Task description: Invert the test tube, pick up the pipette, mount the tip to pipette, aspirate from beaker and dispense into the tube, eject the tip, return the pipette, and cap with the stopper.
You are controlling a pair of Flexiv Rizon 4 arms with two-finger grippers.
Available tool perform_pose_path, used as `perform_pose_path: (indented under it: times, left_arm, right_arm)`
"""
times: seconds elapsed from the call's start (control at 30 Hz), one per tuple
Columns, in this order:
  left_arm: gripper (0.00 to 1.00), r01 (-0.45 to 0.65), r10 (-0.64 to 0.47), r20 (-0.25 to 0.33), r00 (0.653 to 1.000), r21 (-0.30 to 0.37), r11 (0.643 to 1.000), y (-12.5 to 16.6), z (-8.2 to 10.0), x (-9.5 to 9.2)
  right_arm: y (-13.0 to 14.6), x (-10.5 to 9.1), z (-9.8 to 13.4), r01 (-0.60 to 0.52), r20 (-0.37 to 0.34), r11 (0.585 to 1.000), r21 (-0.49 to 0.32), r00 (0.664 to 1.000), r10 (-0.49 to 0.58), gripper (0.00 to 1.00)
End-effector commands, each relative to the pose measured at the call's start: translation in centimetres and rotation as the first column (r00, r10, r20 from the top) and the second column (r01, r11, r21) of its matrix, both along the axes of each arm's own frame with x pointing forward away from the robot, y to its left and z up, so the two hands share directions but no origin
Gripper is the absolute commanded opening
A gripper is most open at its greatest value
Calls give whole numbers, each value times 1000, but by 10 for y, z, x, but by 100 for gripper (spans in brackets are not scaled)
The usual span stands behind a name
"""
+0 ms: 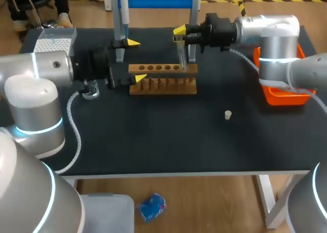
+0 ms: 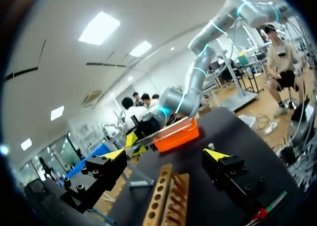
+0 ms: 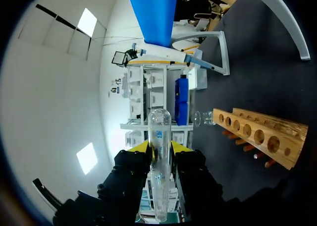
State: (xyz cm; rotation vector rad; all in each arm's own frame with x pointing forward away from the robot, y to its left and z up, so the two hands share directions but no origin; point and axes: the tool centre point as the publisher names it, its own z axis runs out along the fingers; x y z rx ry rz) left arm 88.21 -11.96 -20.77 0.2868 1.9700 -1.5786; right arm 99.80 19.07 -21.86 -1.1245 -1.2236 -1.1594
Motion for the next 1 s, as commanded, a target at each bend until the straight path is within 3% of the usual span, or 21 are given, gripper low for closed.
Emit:
perform_pose_path:
  times: [0.03, 0.1, 0.2, 0.27, 0.37, 0.87, 0.93, 1.0]
  left_arm:
    - [100, 150, -123, 363, 924, -49, 987, -7, -2, 3]
    - [100, 161, -127, 442, 888, -40, 986, -13, 4, 0]
    - [100, 157, -151, 572, 806, 39, 987, -22, 14, -11]
    - [100, 143, -159, 623, 766, 77, 987, -28, 15, -17]
    - [100, 110, -137, 678, 722, 82, 991, -37, 16, -21]
    - [100, 110, -137, 678, 722, 82, 991, -37, 16, -21]
    - [100, 116, -186, 650, 736, 150, 982, -53, 16, -24]
    - [100, 148, -215, 670, 711, 156, 977, -71, 20, -28]
  right_arm:
    - [0, -1, 1, 1, 1, 1000, -3, 1000, -1, 0]
    - [0, -1, 1, 1, 1, 1000, -3, 1000, -1, 0]
    - [0, -1, 1, 1, 1, 1000, -3, 1000, -1, 0]
    - [0, -1, 1, 1, 1, 1000, -3, 1000, -1, 0]
    - [0, -1, 1, 1, 1, 1000, -3, 1000, -1, 0]
    - [0, -1, 1, 1, 1, 1000, -3, 1000, -1, 0]
    - [0, -1, 1, 1, 1, 1000, -3, 1000, -1, 0]
    - [0, -1, 1, 1, 1, 1000, -3, 1000, -1, 0]
